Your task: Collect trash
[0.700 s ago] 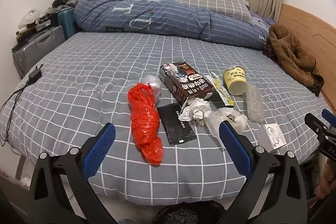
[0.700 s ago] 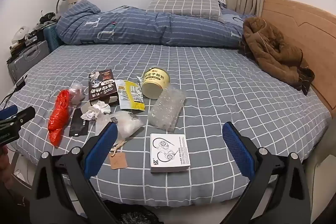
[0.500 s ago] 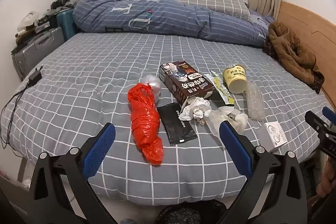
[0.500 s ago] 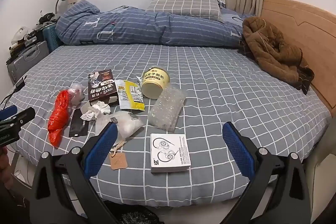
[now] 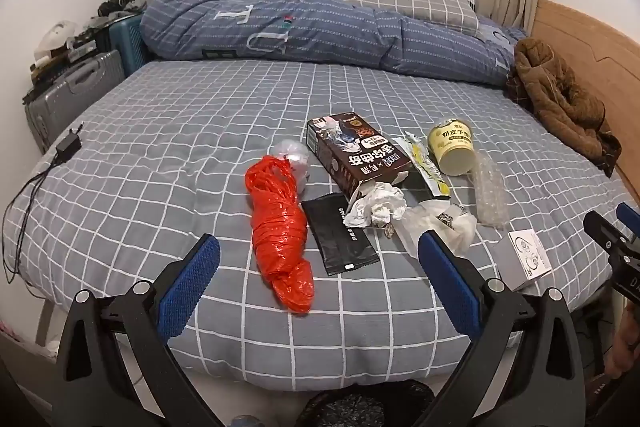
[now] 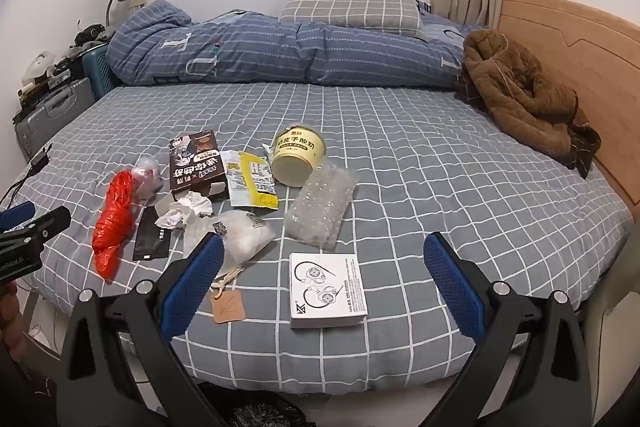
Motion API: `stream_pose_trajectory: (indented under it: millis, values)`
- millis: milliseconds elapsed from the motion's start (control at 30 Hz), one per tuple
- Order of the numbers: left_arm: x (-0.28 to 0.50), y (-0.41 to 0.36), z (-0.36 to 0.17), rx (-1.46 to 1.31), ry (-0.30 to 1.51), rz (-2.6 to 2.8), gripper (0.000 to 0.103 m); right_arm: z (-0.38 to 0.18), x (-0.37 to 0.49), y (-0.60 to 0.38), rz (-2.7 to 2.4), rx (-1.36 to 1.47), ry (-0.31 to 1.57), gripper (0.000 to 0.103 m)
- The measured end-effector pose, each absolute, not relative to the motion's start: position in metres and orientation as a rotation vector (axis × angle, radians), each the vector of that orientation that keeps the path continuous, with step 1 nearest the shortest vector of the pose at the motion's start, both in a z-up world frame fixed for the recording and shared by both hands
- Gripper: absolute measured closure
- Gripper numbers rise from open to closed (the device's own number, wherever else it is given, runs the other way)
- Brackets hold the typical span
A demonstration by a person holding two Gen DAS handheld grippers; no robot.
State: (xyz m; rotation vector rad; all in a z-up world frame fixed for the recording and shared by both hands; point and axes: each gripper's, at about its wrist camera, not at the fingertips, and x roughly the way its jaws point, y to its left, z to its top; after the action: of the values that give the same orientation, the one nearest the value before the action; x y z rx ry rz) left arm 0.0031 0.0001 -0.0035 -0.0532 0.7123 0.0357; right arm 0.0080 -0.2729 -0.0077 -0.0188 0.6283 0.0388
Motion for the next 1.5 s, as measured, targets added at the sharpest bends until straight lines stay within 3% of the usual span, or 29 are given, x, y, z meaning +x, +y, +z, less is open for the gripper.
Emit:
stream_pose_trajectory:
  millis: [1500]
  values:
    - [0.0045,-0.0015,-0.0041,-0.047,0.725,0.035,0.006,-0.0088,0.0092,-0.2721,0.042,-0.016,0.63,0.007]
